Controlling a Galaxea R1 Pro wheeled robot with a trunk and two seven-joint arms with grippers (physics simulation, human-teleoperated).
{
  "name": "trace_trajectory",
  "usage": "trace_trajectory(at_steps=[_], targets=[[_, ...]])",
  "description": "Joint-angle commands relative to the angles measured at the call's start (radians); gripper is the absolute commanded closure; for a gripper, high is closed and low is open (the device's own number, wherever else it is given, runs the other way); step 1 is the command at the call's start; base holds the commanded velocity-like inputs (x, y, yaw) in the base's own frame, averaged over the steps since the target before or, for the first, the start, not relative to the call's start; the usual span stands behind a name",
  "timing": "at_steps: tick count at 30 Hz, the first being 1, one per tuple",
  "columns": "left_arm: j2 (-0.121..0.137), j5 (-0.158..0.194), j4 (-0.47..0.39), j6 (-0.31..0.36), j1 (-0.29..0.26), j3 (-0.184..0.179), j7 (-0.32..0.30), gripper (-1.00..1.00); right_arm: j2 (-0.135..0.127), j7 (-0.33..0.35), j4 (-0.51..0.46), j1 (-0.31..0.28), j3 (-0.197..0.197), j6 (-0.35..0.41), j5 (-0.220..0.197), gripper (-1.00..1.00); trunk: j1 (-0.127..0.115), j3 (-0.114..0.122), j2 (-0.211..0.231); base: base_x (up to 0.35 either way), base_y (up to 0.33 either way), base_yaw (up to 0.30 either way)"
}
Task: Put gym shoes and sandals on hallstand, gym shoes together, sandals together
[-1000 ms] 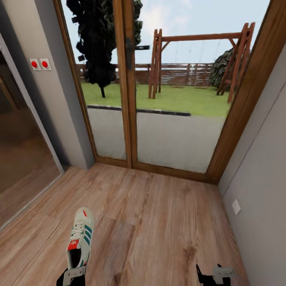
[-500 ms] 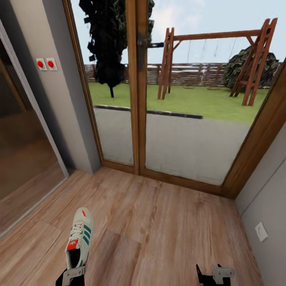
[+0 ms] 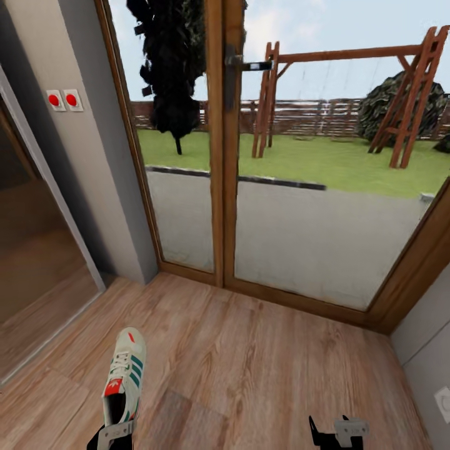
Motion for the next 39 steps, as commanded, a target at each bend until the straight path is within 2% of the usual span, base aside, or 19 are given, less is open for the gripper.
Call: trace_trajectory(at_steps=[1, 12, 18, 26, 32, 39], targets=[[-0.001, 0.004, 0.001, -0.003, 0.0, 0.003, -0.005, 1.0, 0.0, 0.0, 0.001, 0.0, -0.009, -0.003, 0.01, -1.0, 0.0, -0.001, 0.0, 0.291, 0.188, 0.192], [0.0, 0.005, 0.001, -0.004, 0.005, 0.003, -0.005, 1.0, 0.0, -0.001, 0.002, 0.0, -0.008, -0.002, 0.01, -1.0, 0.0, -0.001, 0.0, 0.165, 0.106, 0.254], [-0.001, 0.004, 0.006, -0.043, 0.007, 0.003, 0.003, 1.0, 0.001, -0.001, 0.002, 0.0, -0.008, -0.002, 0.01, -1.0, 0.0, -0.001, 0.0, 0.011, 0.006, 0.278], [-0.005, -0.002, 0.028, -0.081, 0.011, -0.001, 0.125, 1.0, 0.001, -0.001, 0.002, 0.0, -0.008, -0.002, 0.01, -1.0, 0.0, -0.001, 0.0, 0.001, 0.0, 0.278], [-0.006, -0.006, 0.028, -0.083, 0.01, -0.004, 0.127, 1.0, 0.002, -0.001, 0.002, 0.0, -0.008, -0.002, 0.01, -1.0, 0.0, -0.001, 0.0, 0.107, 0.0, 0.279], [-0.006, -0.006, 0.029, -0.083, 0.011, -0.004, 0.127, 1.0, 0.002, -0.002, 0.001, 0.0, -0.008, -0.001, 0.008, -1.0, 0.0, -0.001, 0.0, 0.301, 0.0, 0.278]])
